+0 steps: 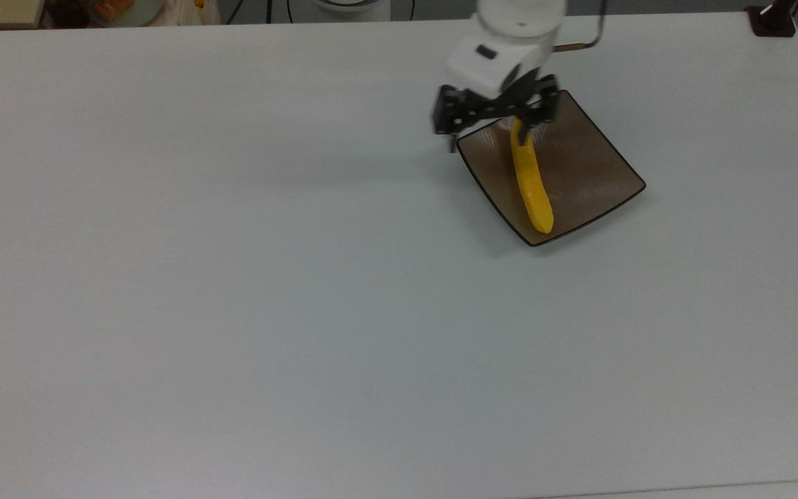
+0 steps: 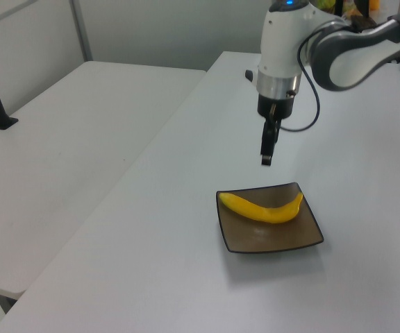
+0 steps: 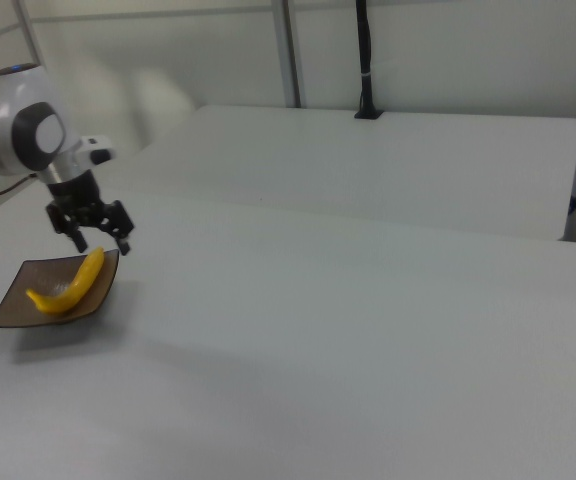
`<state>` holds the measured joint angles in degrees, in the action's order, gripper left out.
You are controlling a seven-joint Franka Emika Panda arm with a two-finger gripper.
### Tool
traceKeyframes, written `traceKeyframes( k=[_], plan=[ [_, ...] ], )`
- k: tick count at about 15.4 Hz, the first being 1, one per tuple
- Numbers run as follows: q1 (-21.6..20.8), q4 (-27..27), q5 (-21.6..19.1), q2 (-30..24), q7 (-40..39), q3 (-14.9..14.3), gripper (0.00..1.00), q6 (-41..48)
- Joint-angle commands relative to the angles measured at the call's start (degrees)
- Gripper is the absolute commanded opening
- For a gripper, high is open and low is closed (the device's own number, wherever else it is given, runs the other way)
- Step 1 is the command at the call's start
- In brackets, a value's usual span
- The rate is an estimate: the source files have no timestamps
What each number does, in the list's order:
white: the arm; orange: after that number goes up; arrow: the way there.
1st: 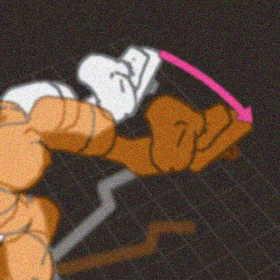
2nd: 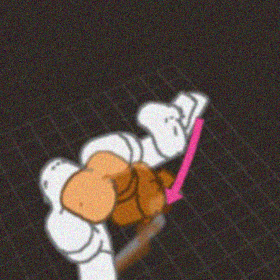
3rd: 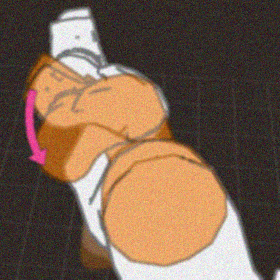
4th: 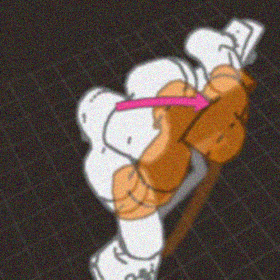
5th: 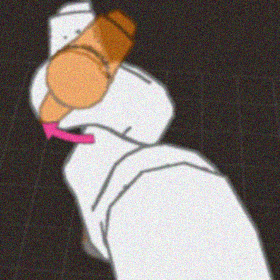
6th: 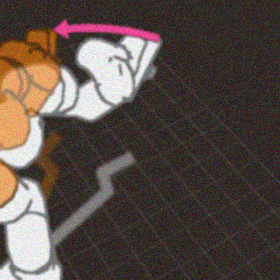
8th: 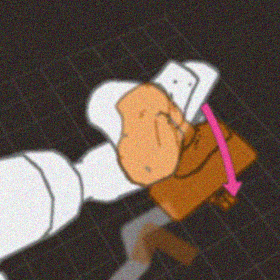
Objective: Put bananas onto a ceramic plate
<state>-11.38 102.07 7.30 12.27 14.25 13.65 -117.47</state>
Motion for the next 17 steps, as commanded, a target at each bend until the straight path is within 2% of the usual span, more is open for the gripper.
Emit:
traceKeyframes(
  k=[1, 3, 4, 7, 10, 14, 17],
  plan=[
    [1.01, -0.55, 0.26, -4.09, -8.36, -8.96, 1.00, 7.59],
    [1.01, -1.26, 0.34, -5.23, -9.84, -14.24, 1.00, 9.27],
    [1.18, -1.17, 0.26, -5.76, -11.51, -15.91, 1.00, 9.97],
    [1.45, -1.17, -1.41, -8.31, -13.11, -19.00, 1.00, 11.74],
    [2.85, -0.64, -6.85, -9.81, -13.46, -19.45, 1.00, 11.65],
    [5.05, -0.55, -8.96, -10.33, -14.07, -19.18, 1.00, 11.30],
    [5.14, -0.38, -11.34, -10.25, -16.88, -19.10, 1.00, 11.30]
  ],
)
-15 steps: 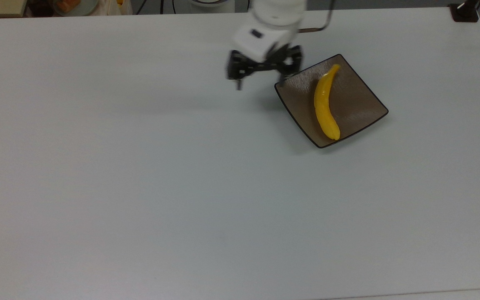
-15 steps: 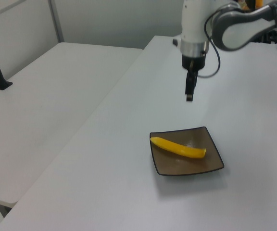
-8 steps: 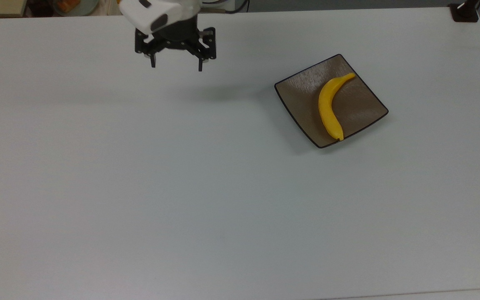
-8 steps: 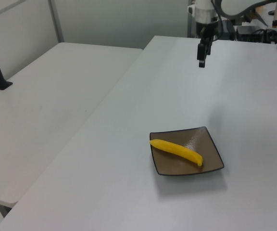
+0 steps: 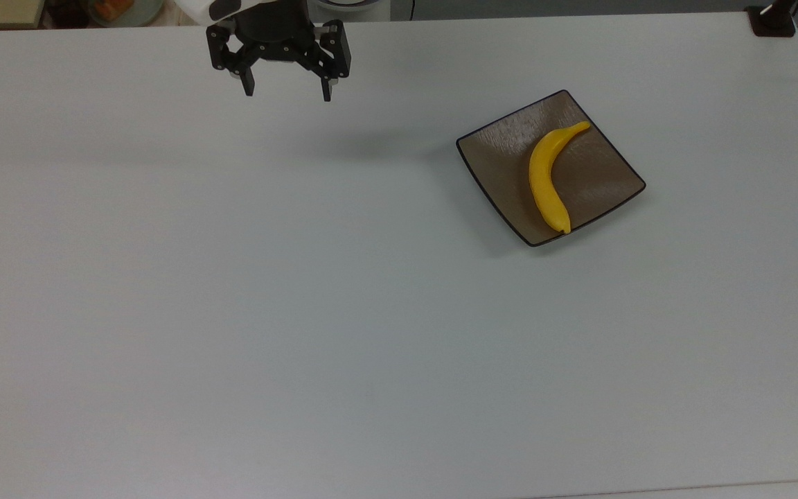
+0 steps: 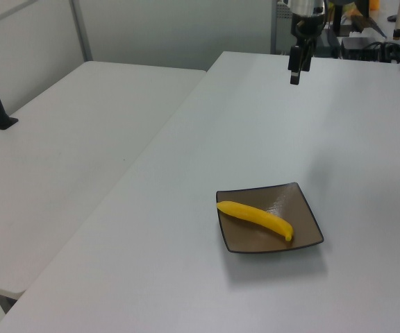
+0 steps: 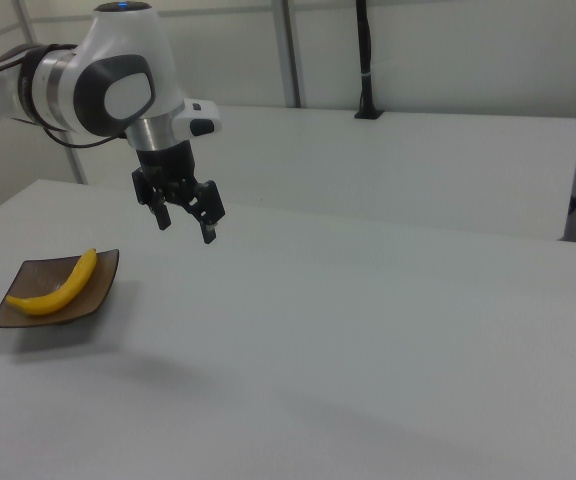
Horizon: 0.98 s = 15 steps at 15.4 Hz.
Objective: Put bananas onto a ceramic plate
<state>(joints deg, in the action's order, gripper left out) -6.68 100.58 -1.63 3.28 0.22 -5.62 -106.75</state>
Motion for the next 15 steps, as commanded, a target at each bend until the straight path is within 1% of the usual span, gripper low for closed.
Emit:
traceKeyframes(
  k=[1, 7, 8, 10, 11, 15],
  plan=[
    [0.36, 1.20, -2.32, -1.25, -2.85, 0.43, 1.00, 0.58],
    [0.71, 1.02, -2.32, -0.99, -2.77, 0.70, 1.00, 0.31],
    [1.49, 0.94, -2.32, -0.99, -2.85, 1.40, 1.00, 0.22],
    [3.51, 1.02, -2.24, -1.08, -2.85, 3.76, 1.00, 0.22],
    [3.69, 1.11, -1.80, -0.82, -2.85, 4.21, 1.00, 0.14],
    [3.17, 0.94, -1.45, -0.46, -2.85, 4.30, 1.00, 0.05]
  ],
)
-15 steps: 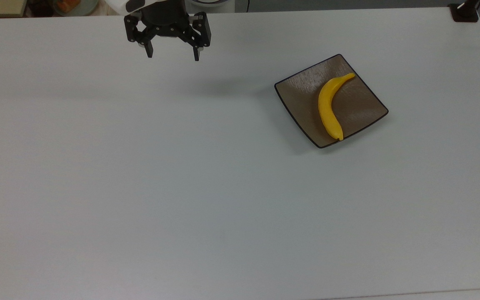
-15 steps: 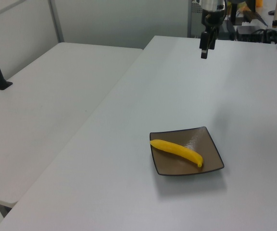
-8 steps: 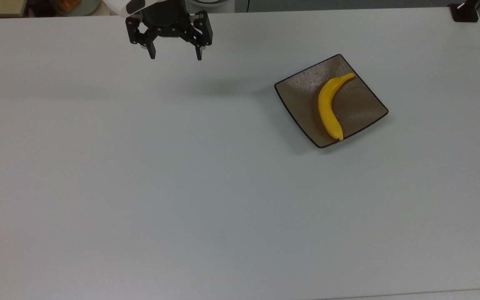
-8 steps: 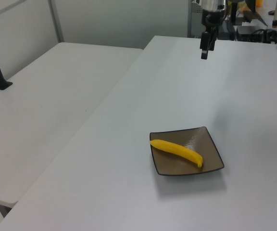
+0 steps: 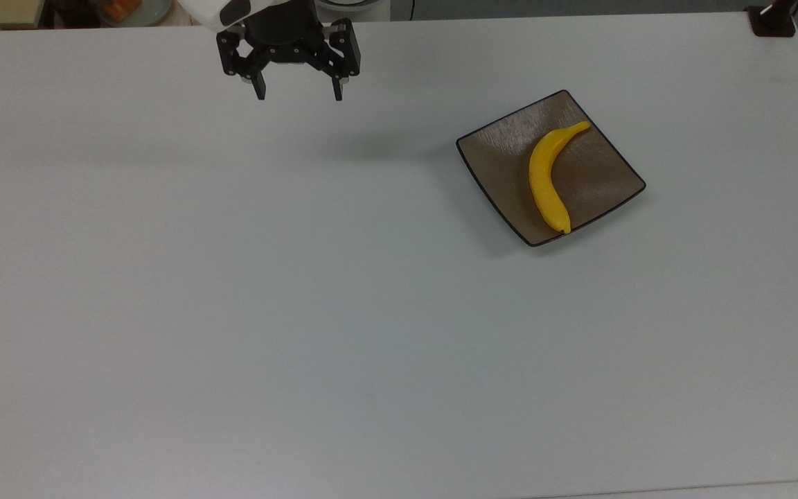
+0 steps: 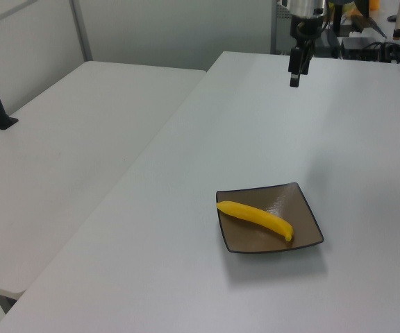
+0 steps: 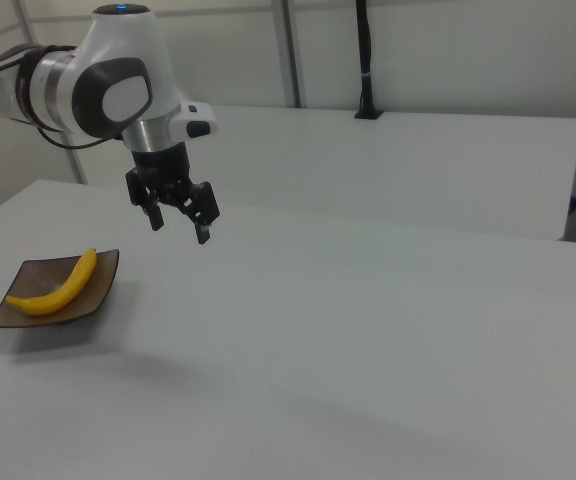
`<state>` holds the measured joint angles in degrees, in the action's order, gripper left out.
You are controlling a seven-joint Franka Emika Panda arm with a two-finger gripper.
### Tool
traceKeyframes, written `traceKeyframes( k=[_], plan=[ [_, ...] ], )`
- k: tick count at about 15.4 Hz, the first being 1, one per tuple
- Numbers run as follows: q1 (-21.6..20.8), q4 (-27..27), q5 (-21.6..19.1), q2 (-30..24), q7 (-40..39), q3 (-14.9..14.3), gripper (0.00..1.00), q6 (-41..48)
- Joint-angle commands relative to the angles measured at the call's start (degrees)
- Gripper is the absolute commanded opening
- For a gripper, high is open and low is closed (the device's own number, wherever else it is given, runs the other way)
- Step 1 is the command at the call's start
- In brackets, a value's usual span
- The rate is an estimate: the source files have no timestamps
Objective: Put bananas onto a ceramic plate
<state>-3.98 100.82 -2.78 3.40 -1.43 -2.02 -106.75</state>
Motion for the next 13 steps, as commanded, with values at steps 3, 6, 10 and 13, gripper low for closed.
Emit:
traceKeyframes(
  k=[3, 6, 10, 13],
  plan=[
    [0.46, 0.69, -0.29, -0.33, -1.21, 0.70, 1.00, -1.17],
    [0.20, 0.87, -0.21, -0.24, -1.12, 0.70, 1.00, -2.68],
    [0.29, 0.87, -0.29, -0.85, -0.86, 0.70, 1.00, -1.71],
    [0.20, 0.96, -0.29, -0.94, -0.86, 0.70, 1.00, -1.62]
  ],
)
